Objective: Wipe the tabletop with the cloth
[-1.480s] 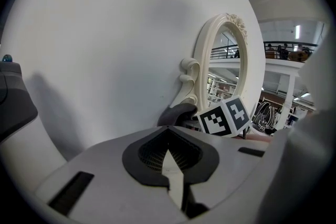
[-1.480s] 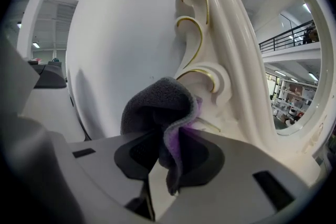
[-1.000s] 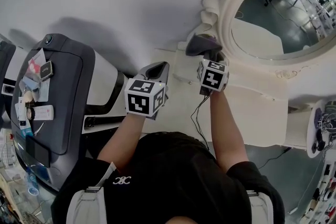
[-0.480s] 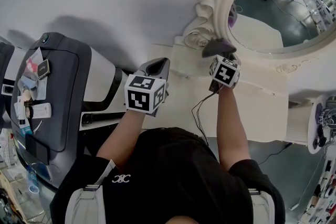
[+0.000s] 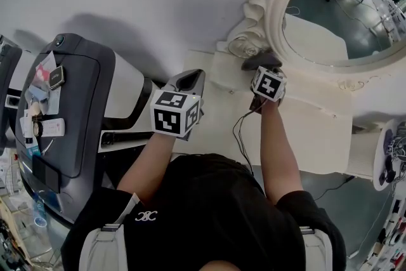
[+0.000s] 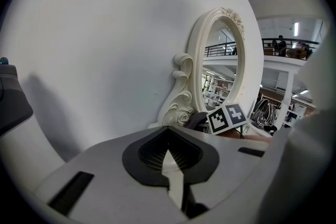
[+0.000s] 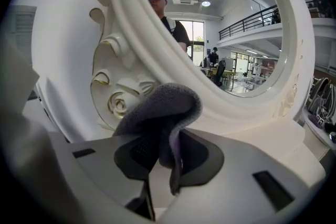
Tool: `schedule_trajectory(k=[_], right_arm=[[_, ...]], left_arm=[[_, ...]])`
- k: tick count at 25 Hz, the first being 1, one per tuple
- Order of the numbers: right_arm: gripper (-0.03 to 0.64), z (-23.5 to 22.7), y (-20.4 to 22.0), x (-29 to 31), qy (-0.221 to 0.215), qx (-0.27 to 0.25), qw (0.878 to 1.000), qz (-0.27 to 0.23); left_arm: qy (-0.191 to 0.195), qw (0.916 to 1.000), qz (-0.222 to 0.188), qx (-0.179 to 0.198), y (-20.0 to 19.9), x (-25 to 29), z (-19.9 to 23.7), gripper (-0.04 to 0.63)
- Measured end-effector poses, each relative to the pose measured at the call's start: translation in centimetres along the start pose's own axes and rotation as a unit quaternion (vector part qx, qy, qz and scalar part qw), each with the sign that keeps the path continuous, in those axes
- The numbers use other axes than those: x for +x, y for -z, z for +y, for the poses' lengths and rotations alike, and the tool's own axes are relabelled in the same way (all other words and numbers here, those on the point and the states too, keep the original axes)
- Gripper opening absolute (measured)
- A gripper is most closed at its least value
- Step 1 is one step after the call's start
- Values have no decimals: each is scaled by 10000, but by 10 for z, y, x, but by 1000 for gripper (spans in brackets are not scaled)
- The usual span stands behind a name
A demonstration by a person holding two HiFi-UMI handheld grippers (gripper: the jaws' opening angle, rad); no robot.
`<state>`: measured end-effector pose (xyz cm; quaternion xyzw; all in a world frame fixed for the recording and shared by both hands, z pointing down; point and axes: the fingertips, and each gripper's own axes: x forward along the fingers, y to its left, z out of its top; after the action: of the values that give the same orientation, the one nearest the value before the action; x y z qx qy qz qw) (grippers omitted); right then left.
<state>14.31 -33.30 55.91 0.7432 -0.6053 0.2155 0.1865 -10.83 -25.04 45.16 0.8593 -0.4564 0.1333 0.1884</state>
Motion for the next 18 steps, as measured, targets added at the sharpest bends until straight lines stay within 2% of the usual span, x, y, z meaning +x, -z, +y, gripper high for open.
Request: schedule_trajectory(k=[7, 12, 15, 18], right_arm=[[89, 48, 4, -9, -238, -211, 9995, 10], [89, 58, 14, -14, -431, -295, 9986, 120], [89, 49, 9, -18, -291, -187, 9994, 49], [89, 23, -7, -28, 62, 111, 9998, -160]], left_arm=[[20, 10000, -57, -66, 1, -5, 12, 2], [218, 9997, -41, -54, -1, 2, 5, 1], [369, 9993, -38, -62, -2, 6, 2, 1], [583, 9983, -17, -62, 0, 10, -1, 1]])
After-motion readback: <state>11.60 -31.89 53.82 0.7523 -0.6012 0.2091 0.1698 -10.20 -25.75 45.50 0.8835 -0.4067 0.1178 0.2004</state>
